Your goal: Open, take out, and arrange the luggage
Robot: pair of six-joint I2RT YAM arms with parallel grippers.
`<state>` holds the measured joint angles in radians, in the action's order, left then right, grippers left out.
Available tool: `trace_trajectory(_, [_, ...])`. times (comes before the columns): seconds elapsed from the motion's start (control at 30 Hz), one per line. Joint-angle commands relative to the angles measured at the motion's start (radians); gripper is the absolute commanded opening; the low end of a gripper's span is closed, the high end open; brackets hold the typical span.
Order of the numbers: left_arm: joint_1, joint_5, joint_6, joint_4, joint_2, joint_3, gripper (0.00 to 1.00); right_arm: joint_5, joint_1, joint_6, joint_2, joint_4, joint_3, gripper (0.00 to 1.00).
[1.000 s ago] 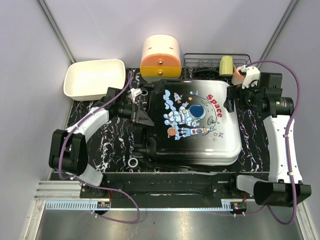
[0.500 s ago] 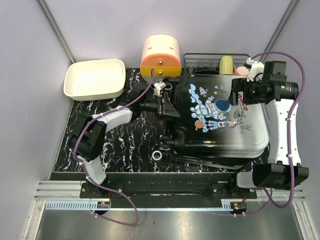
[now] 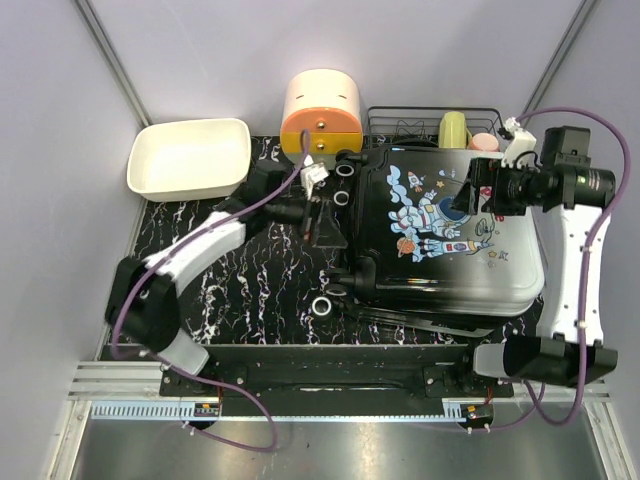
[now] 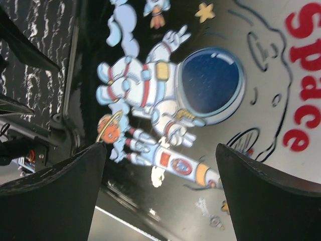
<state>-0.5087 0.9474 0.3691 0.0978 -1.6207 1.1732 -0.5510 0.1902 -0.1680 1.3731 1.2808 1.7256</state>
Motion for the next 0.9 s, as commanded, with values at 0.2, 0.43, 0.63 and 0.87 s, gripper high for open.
trace_trajectory(0.2, [-0.022,-0.005,-0.935,0.537,0.329,-0.087,0.99,-0.176,-0.003,-0.161,-0.267,0.117,-0.107,0.99])
trace_trajectory(0.43, [-0.177,-0.179,-0.99,0.432,0.262,-0.102,0.99,-0.125,-0.035,-0.376,-0.318,0.297,-0.081,0.95])
trace_trajectory(0.63, [-0.283,-0.251,-1.016,0.378,0.186,-0.11,0.95,-0.029,-0.066,-0.488,-0.394,0.348,-0.064,0.95])
trace_trajectory(0.87, [-0.309,-0.305,-0.843,0.289,0.219,-0.083,0.31,-0.196,-0.086,-0.602,-0.569,0.348,-0.162,0.9])
